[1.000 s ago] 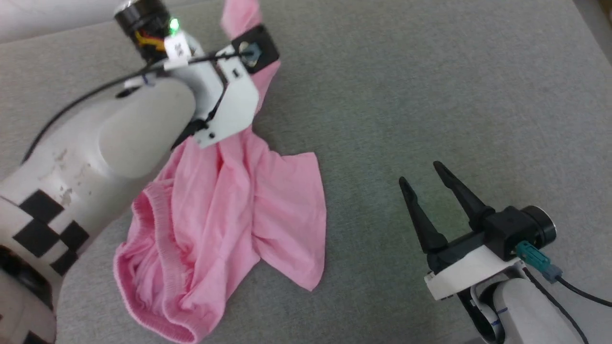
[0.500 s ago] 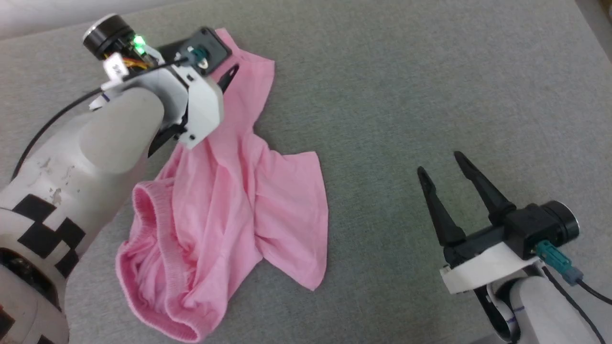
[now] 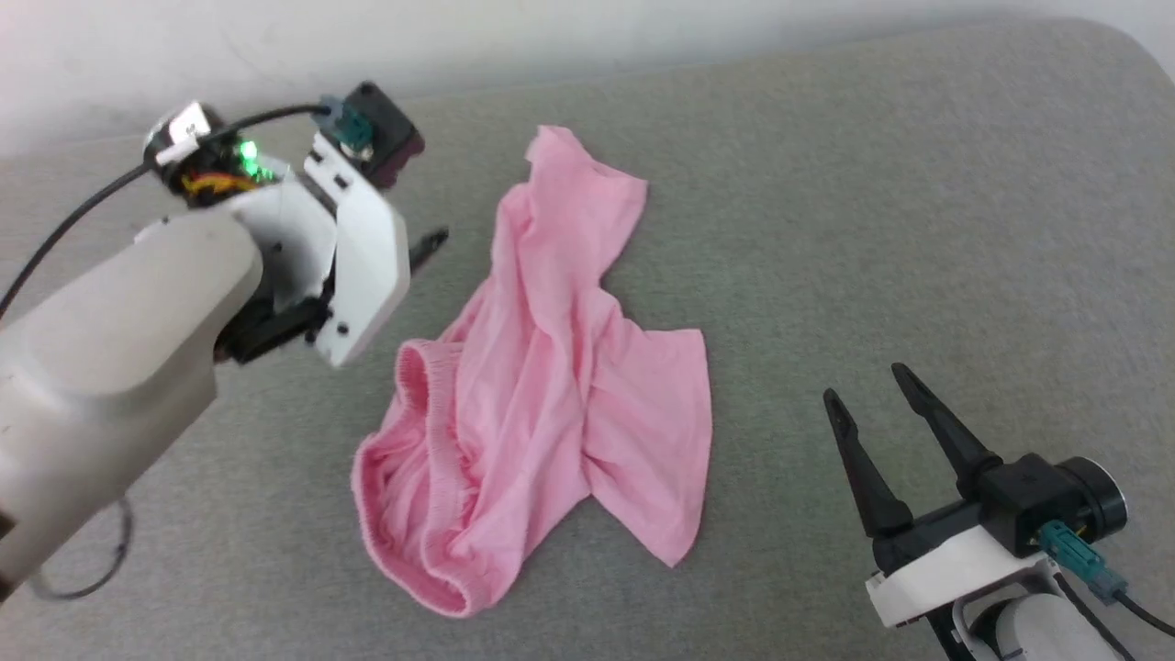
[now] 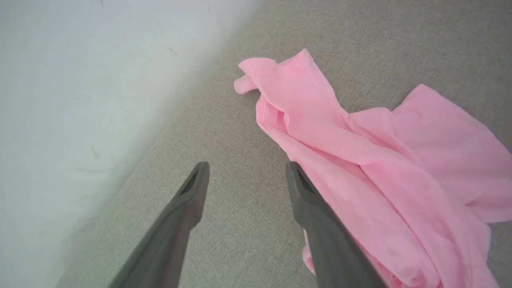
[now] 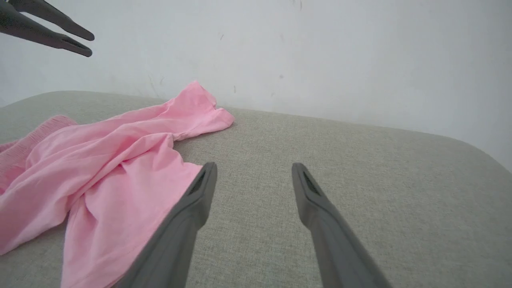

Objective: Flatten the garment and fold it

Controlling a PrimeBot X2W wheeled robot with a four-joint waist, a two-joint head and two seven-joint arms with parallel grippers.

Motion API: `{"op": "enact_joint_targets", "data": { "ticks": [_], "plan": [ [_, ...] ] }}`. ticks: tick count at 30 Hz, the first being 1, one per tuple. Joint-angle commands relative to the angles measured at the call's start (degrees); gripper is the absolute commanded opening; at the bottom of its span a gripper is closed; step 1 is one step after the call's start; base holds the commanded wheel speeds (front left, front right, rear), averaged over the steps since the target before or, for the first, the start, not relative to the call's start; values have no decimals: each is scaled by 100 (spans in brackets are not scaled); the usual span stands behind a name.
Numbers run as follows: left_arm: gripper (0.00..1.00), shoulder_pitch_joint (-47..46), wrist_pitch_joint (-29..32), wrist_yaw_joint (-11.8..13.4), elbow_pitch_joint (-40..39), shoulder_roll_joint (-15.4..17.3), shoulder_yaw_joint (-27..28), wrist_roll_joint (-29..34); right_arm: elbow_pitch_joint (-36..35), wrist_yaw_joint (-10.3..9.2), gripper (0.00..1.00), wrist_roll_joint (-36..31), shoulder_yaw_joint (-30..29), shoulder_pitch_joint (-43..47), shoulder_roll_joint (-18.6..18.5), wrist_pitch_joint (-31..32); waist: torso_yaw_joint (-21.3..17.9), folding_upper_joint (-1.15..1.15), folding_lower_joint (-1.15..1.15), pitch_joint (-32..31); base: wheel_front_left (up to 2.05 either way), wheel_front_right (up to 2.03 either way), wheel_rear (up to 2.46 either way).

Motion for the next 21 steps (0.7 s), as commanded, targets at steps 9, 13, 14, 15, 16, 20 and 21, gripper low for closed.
{"op": "enact_joint_targets", "data": {
  "ticks": [9, 13, 14, 15, 16, 20, 21],
  "plan": [
    [100, 811, 1569, 1, -1685, 683, -29, -490, -61, -12, 100, -28, -19, 51, 13, -27, 340, 0, 1, -241, 0, 0, 0],
    [100, 1056, 1683, 1, -1721, 662, -29, -346, -92, -12, 100, -31, 33, -60, 33, -27, 274, 0, 1, -70, 0, 0, 0],
    [100, 1103, 1632, 1, -1656, 621, -29, -352, -92, -12, 100, -22, 48, -96, 34, -27, 250, 0, 1, -24, 0, 0, 0],
    [100, 1138, 1570, 1, -1569, 573, -29, -336, -86, -12, 100, -16, 60, -127, 34, -27, 225, 0, 1, 18, 0, 0, 0],
    [100, 1163, 1539, 1, -1489, 530, -29, -229, -79, -12, 100, -13, 73, -158, 34, -27, 195, 0, 1, 66, 0, 0, 0],
    [100, 1303, 1517, 1, -1184, 385, -29, 233, -59, -12, 100, 3, 111, -258, 46, -27, 85, 0, 1, 202, 0, 0, 0],
    [100, 1316, 1459, 1, -1112, 354, -29, 336, -56, -12, 100, 5, 116, -272, 51, -27, 63, 0, 1, 224, 0, 0, 0]
  ]
}}
